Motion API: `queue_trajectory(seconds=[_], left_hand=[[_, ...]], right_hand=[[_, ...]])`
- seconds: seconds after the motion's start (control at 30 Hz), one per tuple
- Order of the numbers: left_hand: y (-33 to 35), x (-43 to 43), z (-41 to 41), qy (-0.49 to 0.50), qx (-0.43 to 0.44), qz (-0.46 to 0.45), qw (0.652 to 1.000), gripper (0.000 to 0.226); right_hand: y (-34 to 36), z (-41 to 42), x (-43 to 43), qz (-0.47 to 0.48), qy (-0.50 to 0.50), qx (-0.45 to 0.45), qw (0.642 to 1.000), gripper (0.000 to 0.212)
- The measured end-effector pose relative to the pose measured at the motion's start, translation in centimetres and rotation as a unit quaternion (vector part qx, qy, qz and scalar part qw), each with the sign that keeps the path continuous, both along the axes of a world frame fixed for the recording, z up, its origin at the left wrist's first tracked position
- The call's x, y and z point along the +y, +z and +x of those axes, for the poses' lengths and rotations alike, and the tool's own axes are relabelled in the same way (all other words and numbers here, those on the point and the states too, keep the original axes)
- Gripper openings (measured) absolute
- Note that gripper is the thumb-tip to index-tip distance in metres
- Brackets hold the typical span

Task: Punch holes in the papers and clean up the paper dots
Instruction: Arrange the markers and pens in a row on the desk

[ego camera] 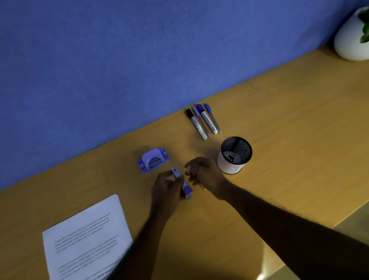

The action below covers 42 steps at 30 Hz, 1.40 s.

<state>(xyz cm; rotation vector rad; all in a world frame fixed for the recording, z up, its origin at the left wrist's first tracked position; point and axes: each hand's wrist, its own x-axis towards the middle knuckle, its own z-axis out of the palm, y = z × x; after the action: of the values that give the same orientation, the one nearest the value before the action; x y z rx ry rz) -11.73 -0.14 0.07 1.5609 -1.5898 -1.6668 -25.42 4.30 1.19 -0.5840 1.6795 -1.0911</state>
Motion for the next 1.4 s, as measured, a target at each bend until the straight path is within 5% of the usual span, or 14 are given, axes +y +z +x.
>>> queue_trajectory(seconds=[0.23, 0.37, 0.53, 0.8, 1.03, 1.4], left_hand=[[2.6, -3.0, -3.8, 0.027, 0.071, -0.037, 0.996, 0.04], [3.0, -4.1, -5.6, 0.008, 0.073, -0.08, 0.994, 0.02], [4.4, -5.7, -7.9, -0.038, 0.117, -0.077, 0.989, 0.043], [4.8, -7.9, -11.8, -0.113, 0.137, -0.069, 0.982, 0.022], [2.0, -7.4, -11.8, -0.121, 0.042, -0.094, 0.987, 0.032], [-1.7, -6.3, -10.6, -0.13, -0.045, -0.074, 0.988, 0.027]], right_hand=[[1.4, -1.6, -2.5, -0.116, -0.084, 0.042, 0.989, 0.021], [1.9, -3.0, -4.4, -0.111, -0.053, 0.067, 0.99, 0.024], [3.8, -4.9, -7.0, -0.134, 0.056, 0.186, 0.972, 0.035], [4.4, -11.2, -10.4, -0.068, 0.033, 0.284, 0.956, 0.026], [1.0, -17.4, -12.0, 0.019, -0.01, 0.376, 0.926, 0.015], [-3.4, -20.5, -13.4, 0.108, -0.003, 0.387, 0.916, 0.021]])
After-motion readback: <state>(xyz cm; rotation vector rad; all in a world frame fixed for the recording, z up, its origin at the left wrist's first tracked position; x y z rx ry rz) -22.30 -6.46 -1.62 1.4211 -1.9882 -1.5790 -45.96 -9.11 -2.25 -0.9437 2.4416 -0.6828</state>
